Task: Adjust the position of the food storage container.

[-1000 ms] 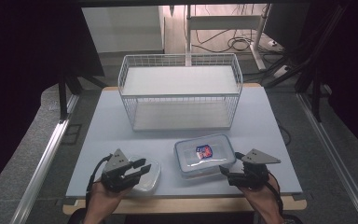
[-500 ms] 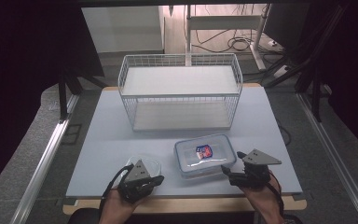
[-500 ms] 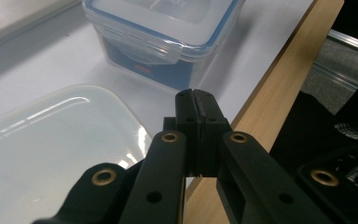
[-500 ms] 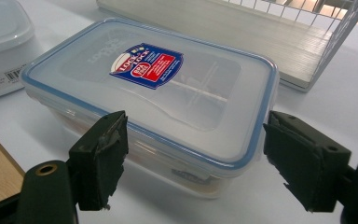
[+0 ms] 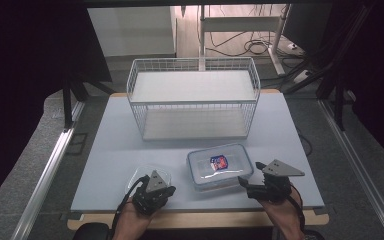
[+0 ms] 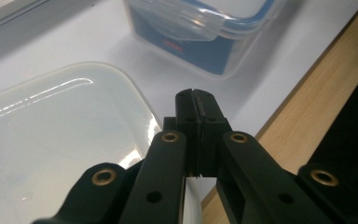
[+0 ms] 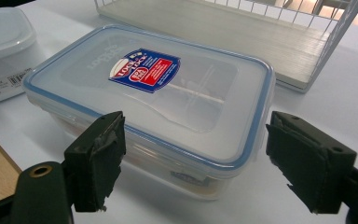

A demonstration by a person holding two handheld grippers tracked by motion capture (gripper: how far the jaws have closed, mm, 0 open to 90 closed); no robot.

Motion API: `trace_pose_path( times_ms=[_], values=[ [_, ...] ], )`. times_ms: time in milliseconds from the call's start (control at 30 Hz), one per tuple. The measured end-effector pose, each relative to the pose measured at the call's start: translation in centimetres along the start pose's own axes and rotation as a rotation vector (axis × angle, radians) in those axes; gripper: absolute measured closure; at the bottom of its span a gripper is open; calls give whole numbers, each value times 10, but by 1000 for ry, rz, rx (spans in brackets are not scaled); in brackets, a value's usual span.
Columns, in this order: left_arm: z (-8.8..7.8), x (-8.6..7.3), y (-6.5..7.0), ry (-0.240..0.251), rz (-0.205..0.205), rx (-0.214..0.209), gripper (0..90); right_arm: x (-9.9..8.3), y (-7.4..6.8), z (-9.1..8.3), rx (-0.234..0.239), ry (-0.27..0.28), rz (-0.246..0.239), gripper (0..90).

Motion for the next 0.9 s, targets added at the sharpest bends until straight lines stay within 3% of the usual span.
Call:
trace_pose_path(
  times_ms=[100,300,500,733,900],
  values=[
    [1,-2,-7,-11,-1,33,900,0,0,0,1,0,0,200],
    [-3,-13,-47,-41,-64,66,900,-1,1,0,4,-5,1,199],
    [-7,-24,-79,-49,-126,131,900,-2,1,1,6,-6,4,200],
    [-9,-34,-104,-33,-177,128,900,-3,2,2,8,-13,9,200],
    [-11,-40,-119,-32,-204,160,900,-4,4,3,16,-19,20,206]
  ],
)
Point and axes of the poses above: each handheld gripper's, and its own axes: z roughly forward along the jaws, x roughly out of its top, y roughly to its right, the point moved 2 cm from there along z, roughly forward along the jaws, and after that the axes turned 13 degrees about x, right-handed, at the moved point
